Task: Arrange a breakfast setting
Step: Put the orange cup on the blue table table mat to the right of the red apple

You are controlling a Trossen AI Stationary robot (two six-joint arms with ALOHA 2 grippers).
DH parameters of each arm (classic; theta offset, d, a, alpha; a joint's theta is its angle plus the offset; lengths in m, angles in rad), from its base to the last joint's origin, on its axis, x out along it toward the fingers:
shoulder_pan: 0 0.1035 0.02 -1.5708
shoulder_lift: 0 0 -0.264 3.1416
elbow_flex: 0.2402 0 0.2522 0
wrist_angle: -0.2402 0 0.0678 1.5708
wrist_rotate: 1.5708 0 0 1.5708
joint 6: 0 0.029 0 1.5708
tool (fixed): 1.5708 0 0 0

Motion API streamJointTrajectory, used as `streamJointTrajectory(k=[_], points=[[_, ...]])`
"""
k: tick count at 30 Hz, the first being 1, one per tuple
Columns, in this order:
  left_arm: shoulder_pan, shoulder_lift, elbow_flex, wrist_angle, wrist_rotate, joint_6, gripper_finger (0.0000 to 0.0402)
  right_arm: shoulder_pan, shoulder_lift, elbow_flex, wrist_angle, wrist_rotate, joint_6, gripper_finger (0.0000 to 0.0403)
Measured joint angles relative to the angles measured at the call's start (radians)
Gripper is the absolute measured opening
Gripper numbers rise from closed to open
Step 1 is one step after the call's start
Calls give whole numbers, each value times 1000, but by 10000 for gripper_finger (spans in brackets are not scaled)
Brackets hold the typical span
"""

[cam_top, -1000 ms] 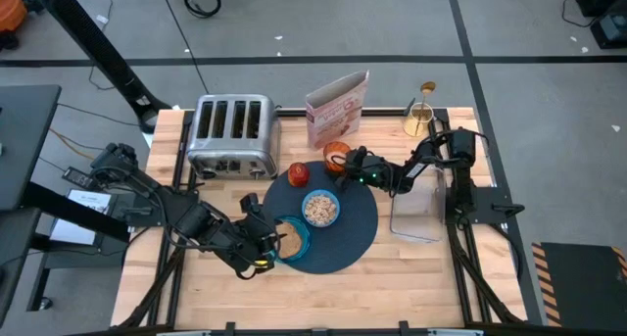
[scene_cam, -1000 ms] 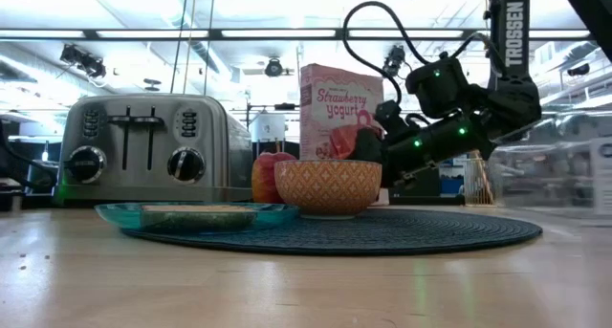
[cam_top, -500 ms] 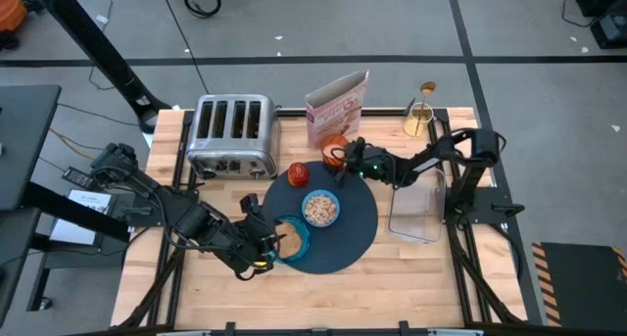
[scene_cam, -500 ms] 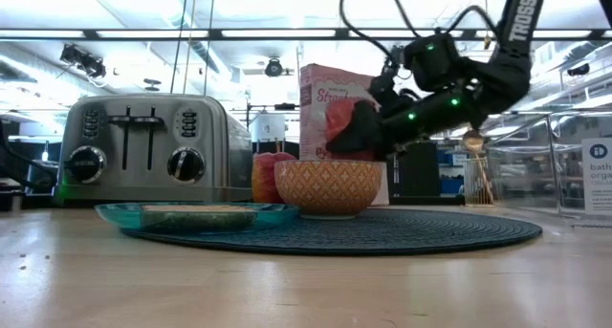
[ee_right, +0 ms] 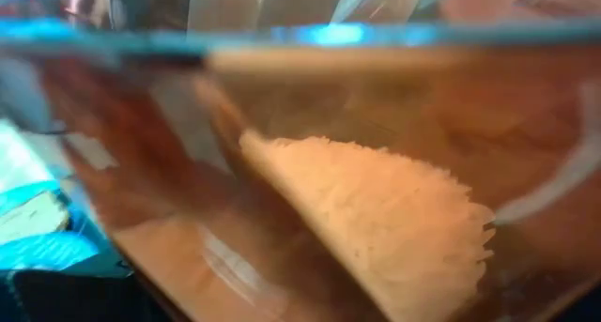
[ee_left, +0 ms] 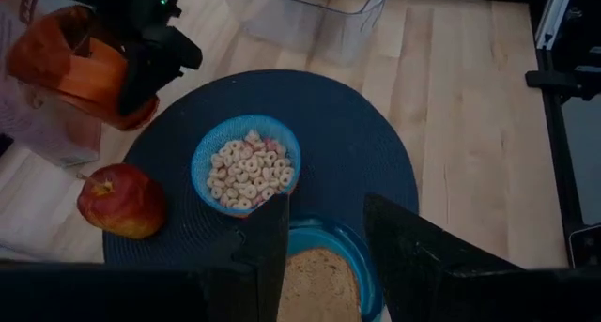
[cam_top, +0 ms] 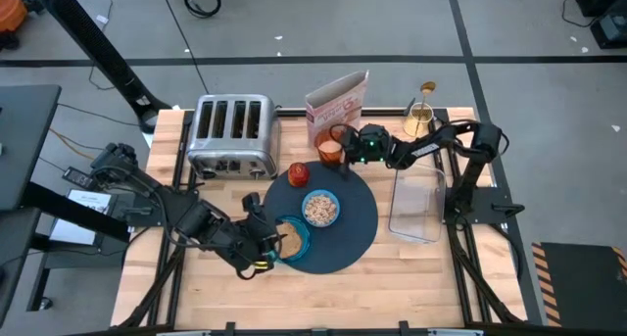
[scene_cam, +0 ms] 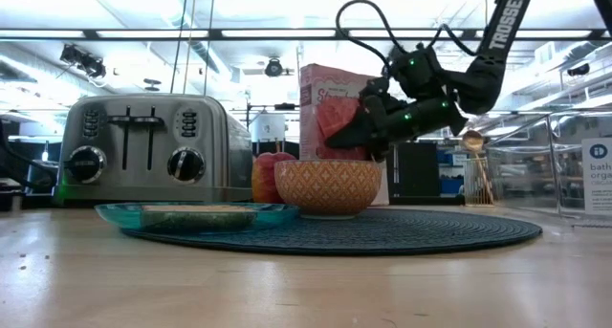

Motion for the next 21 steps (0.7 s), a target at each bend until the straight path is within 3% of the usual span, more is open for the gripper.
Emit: streamJointTrajectory(k=[6,12,21], points=[[70,0,0,72,52,101,146,-54,0,0,-34,-165,-50,358],[166,0,0,92,73,81,146,-92,0,0,-74,-305,-155,358],[302,0,0,317,74,165,146,-97,1,7,-36,-398,-244,358]])
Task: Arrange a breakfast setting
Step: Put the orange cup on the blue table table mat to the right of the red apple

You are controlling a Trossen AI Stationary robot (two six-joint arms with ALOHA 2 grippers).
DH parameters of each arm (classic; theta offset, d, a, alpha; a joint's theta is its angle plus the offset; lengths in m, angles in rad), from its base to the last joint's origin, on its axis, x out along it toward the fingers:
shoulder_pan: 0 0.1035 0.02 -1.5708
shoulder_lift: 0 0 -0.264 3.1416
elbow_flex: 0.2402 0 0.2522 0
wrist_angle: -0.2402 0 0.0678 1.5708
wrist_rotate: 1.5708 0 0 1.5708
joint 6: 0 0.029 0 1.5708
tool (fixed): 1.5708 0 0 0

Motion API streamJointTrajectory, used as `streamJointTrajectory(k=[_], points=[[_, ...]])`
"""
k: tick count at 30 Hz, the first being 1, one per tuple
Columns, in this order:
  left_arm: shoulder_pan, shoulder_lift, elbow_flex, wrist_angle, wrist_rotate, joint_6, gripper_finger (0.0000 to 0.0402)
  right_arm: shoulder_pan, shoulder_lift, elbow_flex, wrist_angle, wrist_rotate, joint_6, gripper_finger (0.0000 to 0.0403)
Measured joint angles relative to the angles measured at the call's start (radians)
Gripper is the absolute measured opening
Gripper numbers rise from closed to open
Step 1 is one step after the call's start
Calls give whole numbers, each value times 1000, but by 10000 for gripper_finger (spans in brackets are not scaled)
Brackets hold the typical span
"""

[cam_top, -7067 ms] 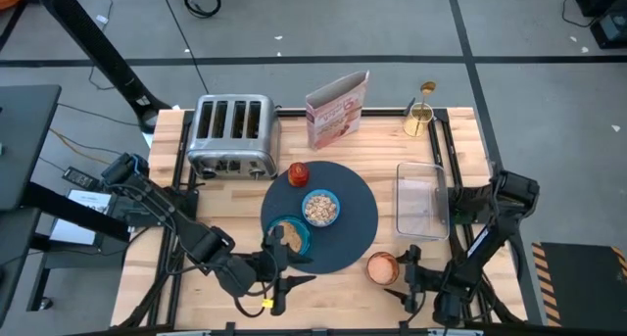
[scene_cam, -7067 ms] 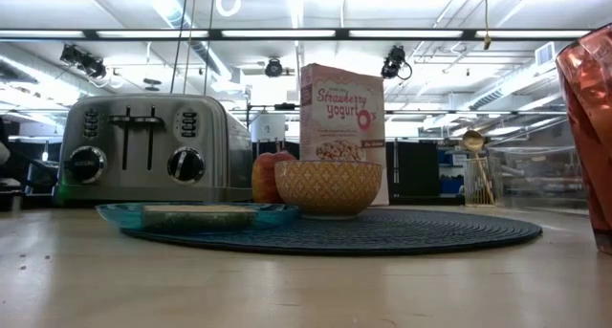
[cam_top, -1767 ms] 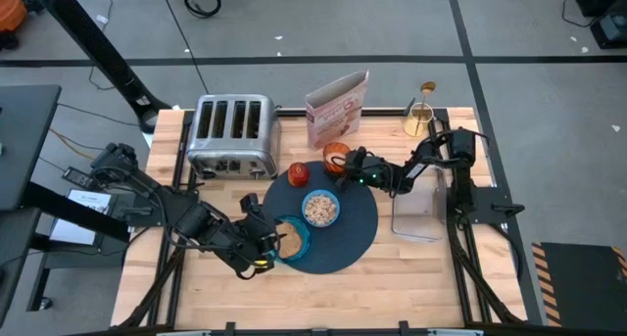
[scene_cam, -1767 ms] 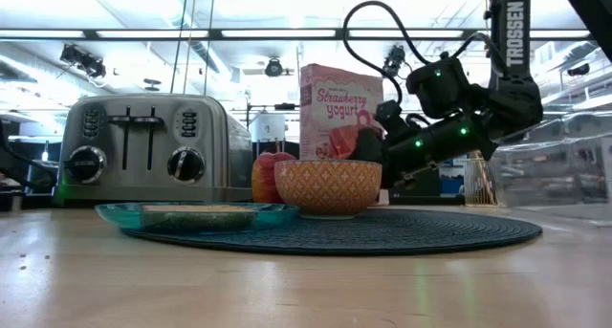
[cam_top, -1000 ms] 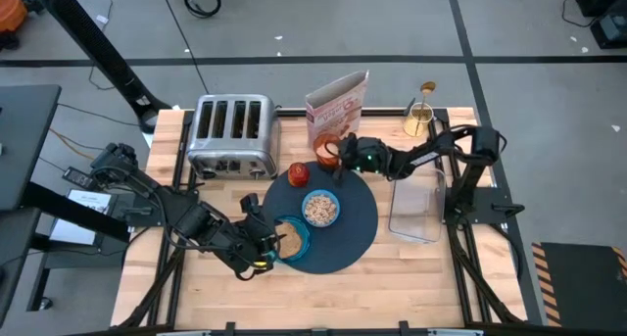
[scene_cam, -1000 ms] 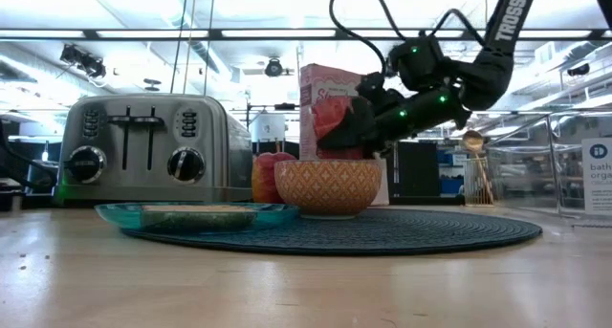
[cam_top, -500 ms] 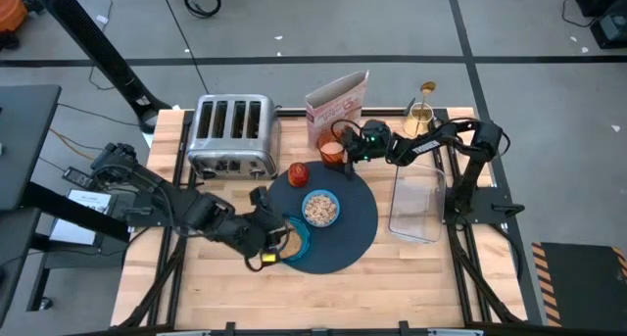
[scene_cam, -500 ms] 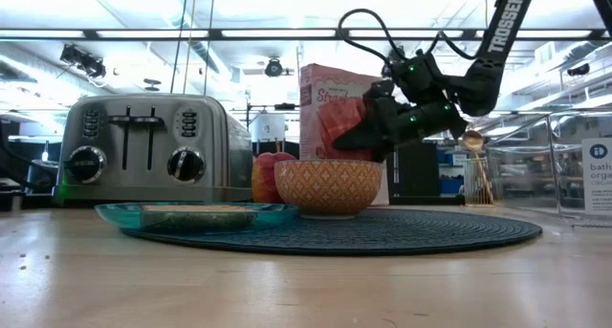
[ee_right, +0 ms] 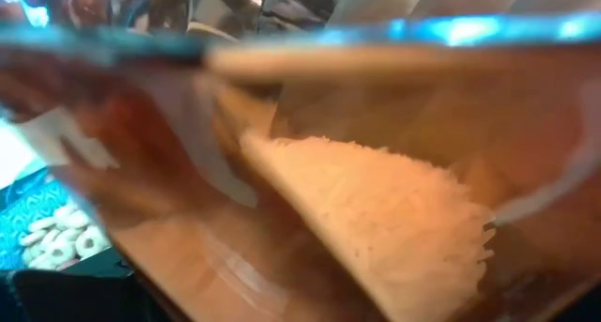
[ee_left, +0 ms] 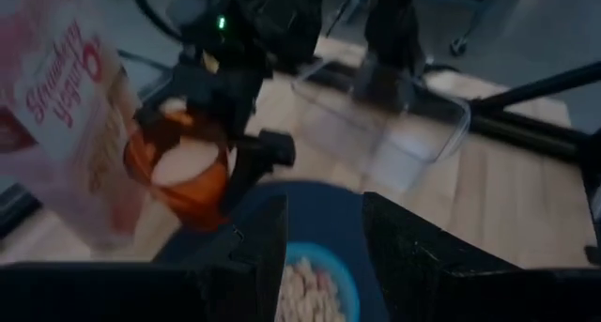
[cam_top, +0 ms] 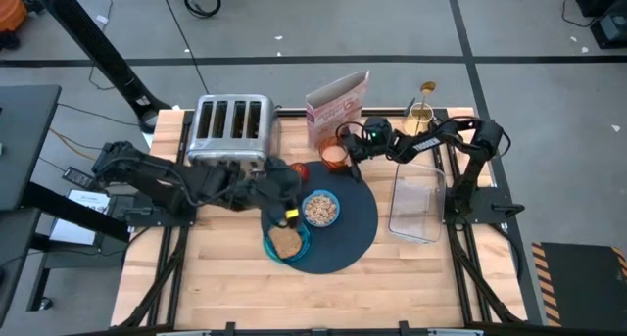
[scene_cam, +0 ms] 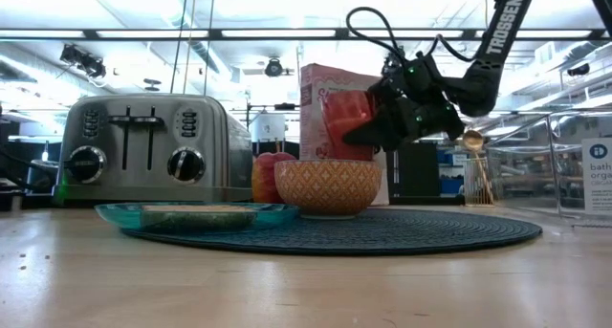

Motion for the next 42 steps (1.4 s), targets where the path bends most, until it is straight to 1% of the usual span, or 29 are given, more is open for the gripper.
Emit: streamJointTrajectory(k=[3,7,8,11,16,22,25,33,37,42], points=[[19,0,0,53,2,35,146,-5,3,11,-8,-15,-19,358],[34,0,0,108,2,69,146,-27,80,43,-5,-71,5,358],[37,0,0,114,2,72,146,-29,102,48,2,-71,17,358],[40,0,0,110,2,76,146,-25,149,54,57,-77,28,358],[39,0,0,103,3,90,146,-28,197,57,149,-150,68,358],[40,0,0,100,3,93,146,-41,214,58,155,-222,64,358],[40,0,0,96,3,110,146,-44,214,58,156,-280,59,358],[46,0,0,96,3,135,146,-46,214,57,121,-245,-65,358],[49,0,0,109,4,148,146,-50,218,57,117,-246,-74,358],[52,0,0,112,5,153,146,-52,257,50,111,-244,-62,358]])
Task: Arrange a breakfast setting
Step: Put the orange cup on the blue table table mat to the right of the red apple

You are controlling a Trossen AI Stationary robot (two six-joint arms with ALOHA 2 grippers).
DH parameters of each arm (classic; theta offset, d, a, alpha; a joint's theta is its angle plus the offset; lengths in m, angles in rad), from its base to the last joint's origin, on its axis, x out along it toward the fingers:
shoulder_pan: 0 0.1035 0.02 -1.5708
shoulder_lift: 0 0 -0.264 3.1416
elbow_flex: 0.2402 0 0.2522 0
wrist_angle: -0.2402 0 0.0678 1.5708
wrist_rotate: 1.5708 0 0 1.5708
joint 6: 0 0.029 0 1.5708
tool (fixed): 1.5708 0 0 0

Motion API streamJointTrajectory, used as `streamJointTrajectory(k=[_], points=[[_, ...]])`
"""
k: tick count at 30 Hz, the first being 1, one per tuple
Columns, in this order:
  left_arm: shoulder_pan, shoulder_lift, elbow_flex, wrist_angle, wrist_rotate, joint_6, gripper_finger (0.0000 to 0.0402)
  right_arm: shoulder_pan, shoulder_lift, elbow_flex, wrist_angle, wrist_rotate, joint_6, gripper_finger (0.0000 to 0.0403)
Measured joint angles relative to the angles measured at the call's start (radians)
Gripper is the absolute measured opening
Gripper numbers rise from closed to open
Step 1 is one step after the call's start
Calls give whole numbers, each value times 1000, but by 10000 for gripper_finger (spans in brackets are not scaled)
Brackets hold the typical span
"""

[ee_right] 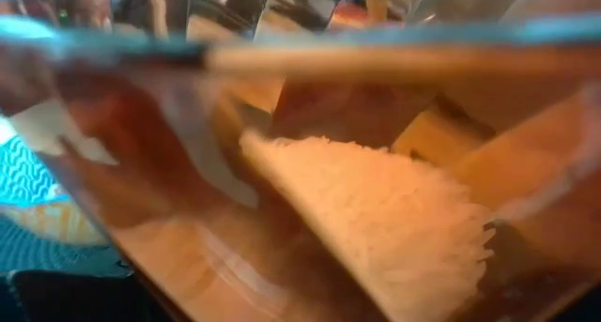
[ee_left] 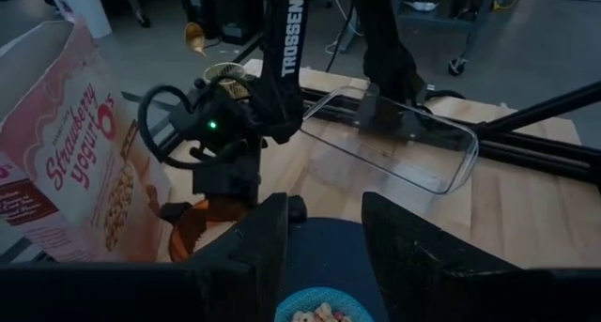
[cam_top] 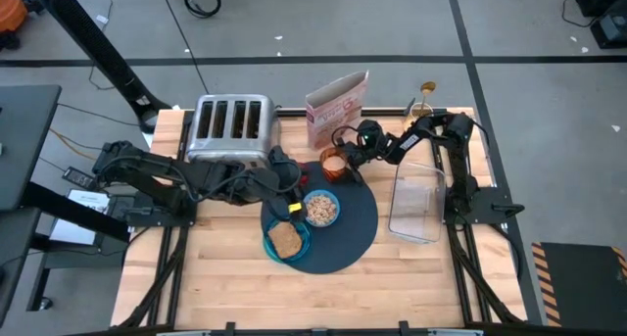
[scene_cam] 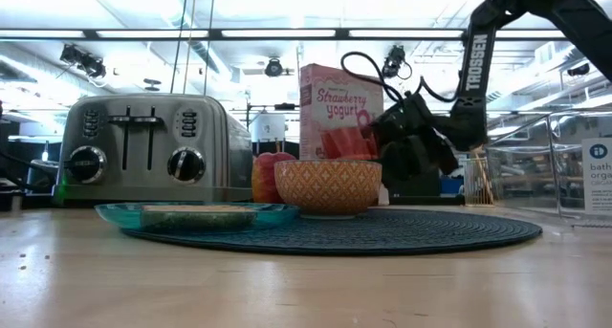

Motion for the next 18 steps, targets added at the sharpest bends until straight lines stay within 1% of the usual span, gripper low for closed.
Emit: streamJointTrajectory(k=[5,18], points=[[0,0,0,0,0,1,146,0,2,-30,56,32,-2,358],[0,0,0,-1,-1,0,146,23,1,-32,43,73,-5,361]])
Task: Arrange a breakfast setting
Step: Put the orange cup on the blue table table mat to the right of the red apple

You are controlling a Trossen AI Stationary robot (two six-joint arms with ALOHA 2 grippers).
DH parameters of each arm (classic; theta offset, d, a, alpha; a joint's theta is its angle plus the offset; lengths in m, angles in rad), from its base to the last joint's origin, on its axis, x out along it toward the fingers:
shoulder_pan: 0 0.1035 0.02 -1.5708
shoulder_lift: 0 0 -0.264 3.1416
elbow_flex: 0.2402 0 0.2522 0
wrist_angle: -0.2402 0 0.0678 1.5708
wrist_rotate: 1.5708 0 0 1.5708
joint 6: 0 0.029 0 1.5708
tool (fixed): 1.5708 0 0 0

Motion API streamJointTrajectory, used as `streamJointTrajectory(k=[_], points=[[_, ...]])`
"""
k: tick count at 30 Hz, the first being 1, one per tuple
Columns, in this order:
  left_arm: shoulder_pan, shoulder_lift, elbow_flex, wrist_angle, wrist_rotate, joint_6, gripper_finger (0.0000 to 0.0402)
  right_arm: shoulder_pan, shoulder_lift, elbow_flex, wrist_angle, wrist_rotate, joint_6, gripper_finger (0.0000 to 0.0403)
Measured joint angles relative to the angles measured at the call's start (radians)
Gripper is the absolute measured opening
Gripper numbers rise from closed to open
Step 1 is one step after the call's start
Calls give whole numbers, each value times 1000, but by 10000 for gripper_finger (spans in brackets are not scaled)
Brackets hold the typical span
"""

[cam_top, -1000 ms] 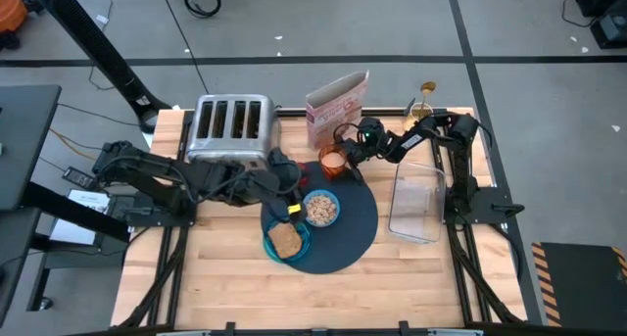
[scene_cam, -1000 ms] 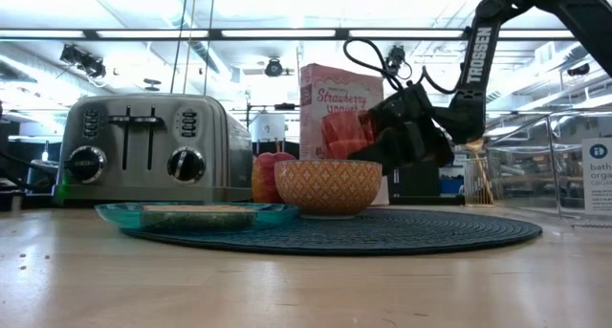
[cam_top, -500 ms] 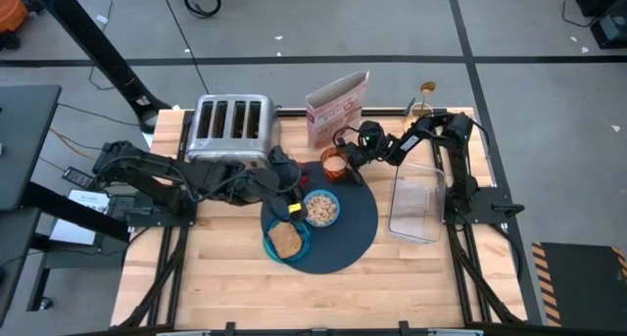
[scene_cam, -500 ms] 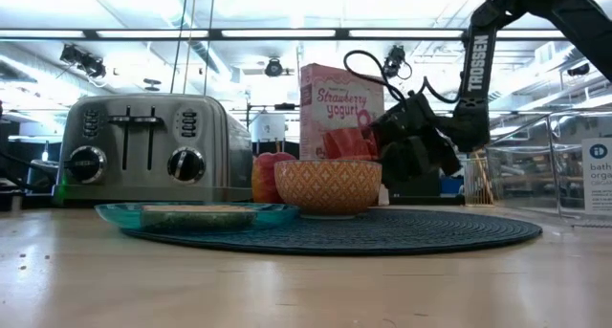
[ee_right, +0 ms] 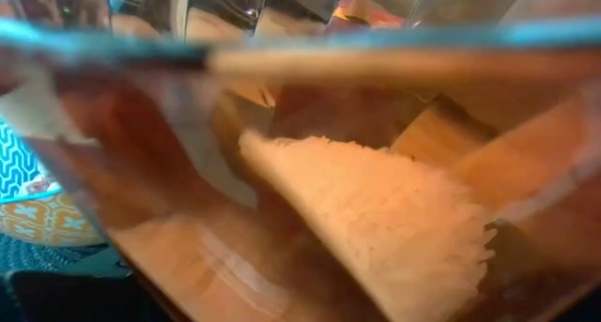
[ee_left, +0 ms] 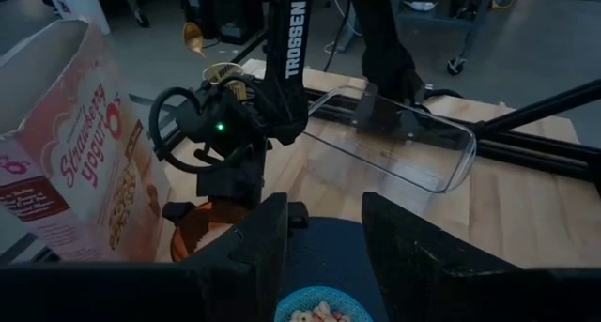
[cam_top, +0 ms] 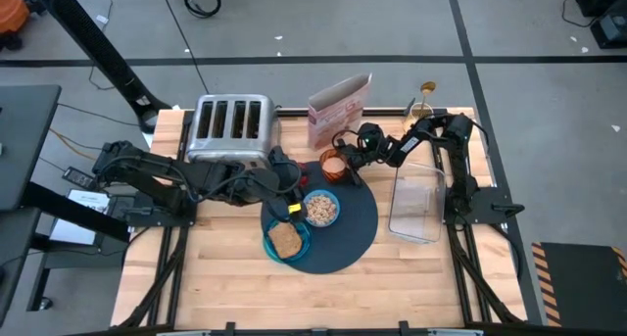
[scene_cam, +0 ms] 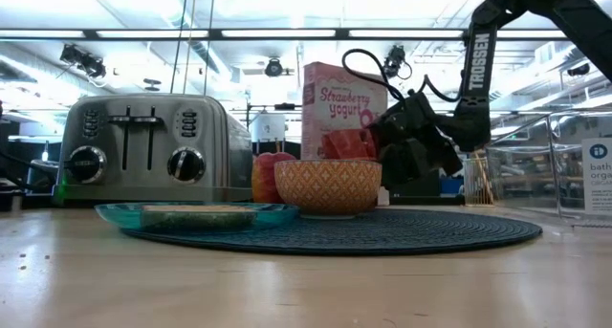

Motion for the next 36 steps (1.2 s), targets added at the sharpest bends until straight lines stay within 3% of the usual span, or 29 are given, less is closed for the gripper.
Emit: streamJointTrajectory(k=[23,36], points=[[15,0,0,-9,-7,-3,147,3,-8,0,-107,81,-41,398],[15,0,0,-9,-7,-3,147,-25,-101,0,-325,80,-86,400]])
